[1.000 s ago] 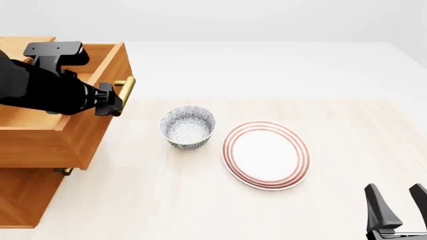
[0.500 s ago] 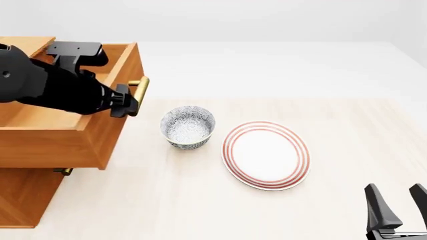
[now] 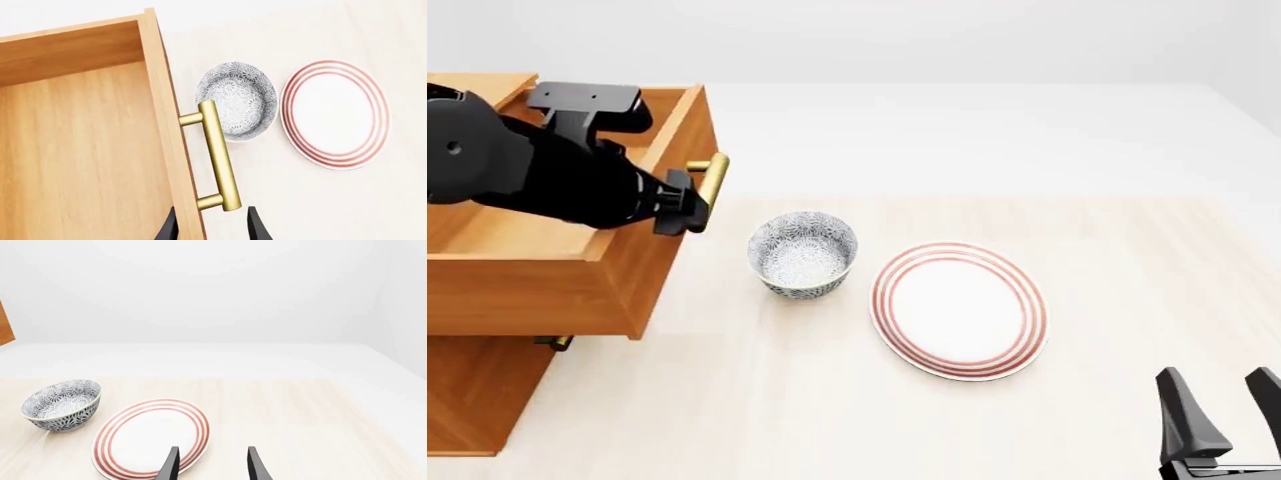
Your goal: Open the top drawer of the cabinet.
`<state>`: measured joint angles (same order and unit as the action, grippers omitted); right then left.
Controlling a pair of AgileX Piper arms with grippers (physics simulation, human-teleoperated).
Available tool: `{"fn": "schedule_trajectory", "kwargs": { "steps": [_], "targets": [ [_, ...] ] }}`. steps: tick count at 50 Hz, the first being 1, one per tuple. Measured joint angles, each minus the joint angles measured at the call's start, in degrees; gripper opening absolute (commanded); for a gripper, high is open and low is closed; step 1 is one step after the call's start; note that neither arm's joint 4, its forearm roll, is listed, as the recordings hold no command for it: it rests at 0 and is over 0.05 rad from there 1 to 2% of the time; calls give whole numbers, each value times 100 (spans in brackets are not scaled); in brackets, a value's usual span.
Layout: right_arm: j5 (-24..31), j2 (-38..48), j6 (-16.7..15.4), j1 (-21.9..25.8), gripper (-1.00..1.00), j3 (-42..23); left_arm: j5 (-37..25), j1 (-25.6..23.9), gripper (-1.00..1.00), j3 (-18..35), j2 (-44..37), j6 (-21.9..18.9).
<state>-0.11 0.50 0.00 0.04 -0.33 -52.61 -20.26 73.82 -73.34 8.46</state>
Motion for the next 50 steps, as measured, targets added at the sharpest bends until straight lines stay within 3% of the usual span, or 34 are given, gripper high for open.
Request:
{"fn": "schedule_trajectory", "kwargs": {
  "steps": [21, 50],
  "targets": [
    [0, 0, 0, 0, 100, 0, -330, 250, 100, 472, -25, -457],
    [0, 0, 0, 0, 100, 0, -682, 428, 100, 853, 215, -734]
  ]
}}
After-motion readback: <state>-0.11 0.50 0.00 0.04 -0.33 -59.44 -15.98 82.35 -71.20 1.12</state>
